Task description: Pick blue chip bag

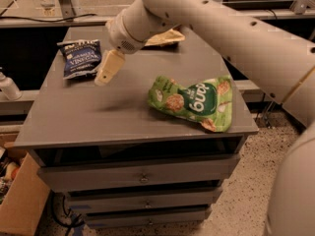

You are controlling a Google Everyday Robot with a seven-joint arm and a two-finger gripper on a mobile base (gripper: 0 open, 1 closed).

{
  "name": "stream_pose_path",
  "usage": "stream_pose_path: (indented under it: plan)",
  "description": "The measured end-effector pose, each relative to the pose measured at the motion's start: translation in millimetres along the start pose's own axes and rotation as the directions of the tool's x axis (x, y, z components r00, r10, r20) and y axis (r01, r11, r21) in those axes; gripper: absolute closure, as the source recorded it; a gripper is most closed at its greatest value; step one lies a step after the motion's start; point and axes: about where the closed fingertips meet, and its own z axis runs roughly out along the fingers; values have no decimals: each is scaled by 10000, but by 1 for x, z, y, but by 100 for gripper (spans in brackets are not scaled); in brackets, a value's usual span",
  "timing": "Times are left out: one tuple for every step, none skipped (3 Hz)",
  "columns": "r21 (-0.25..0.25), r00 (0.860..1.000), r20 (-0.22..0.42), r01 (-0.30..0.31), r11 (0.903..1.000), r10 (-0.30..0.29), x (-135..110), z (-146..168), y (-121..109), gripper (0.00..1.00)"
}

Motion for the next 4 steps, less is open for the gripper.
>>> stream_pose_path:
  plan:
    - [243, 9994, -344, 1, 9997, 7, -3, 43, -9, 0]
    - [474, 9981, -602, -96, 9988, 124, -1, 72, -21, 0]
    - [695, 9960, -861, -195, 9974, 255, 2, 103, -33, 0]
    - [694, 9960, -861, -195, 9974, 255, 2, 103, -32, 0]
